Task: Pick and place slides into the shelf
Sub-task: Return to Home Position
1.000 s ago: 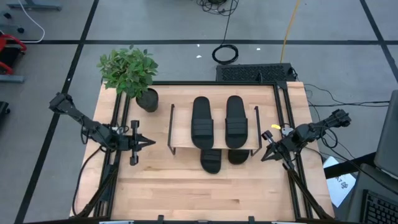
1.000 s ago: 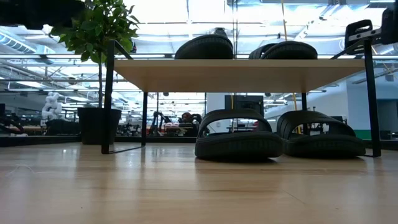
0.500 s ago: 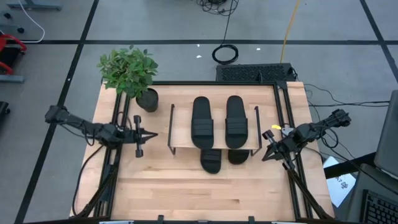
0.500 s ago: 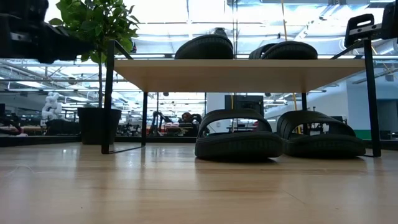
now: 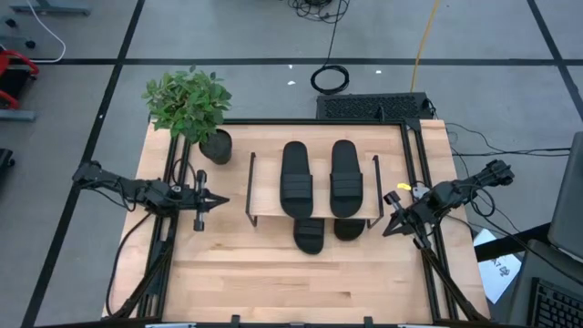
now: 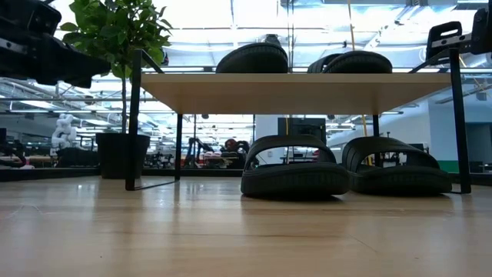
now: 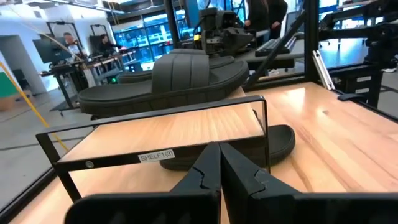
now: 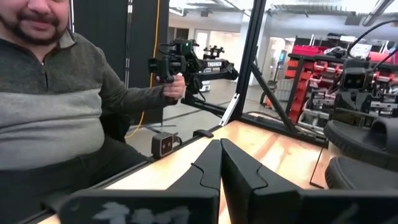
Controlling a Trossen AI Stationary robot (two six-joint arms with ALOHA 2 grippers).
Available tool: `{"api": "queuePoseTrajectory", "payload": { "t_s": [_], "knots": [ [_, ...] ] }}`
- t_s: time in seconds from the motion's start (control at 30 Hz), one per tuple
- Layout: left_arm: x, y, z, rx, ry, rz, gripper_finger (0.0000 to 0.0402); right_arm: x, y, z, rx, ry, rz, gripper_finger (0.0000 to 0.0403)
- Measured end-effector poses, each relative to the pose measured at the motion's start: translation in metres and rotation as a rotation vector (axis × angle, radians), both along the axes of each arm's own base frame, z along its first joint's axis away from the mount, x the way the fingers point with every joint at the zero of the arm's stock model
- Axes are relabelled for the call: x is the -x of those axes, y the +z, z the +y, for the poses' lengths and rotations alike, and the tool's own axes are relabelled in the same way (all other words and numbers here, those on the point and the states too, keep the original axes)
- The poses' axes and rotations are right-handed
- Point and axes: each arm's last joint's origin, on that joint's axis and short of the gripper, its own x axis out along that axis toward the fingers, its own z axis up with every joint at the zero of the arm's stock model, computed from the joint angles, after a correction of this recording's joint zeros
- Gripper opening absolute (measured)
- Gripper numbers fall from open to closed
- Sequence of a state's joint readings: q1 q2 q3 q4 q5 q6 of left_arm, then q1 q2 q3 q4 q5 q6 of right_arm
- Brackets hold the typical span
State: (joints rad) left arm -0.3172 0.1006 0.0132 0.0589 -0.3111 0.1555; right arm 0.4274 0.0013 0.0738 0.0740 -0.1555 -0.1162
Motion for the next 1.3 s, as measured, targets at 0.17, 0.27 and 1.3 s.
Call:
{"api": "queuePoseTrajectory", "payload": {
  "t_s": [0.17,0.27,1.3],
  "knots": [
    [-0.0002,0.0,-0.0001,0.002,0.0,0.001,0.0004,0.0002,0.0021,-0.0001,-0.009,0.001,-0.02,0.0],
    [-0.0002,0.0,0.0,0.013,0.001,0.001,0.0007,0.0002,0.0021,0.0,-0.009,0.003,-0.02,0.0],
    [-0.0002,0.0,0.0,0.03,0.005,0.0,0.0026,0.0001,0.0025,0.0,-0.008,0.002,-0.025,0.0]
  ]
}}
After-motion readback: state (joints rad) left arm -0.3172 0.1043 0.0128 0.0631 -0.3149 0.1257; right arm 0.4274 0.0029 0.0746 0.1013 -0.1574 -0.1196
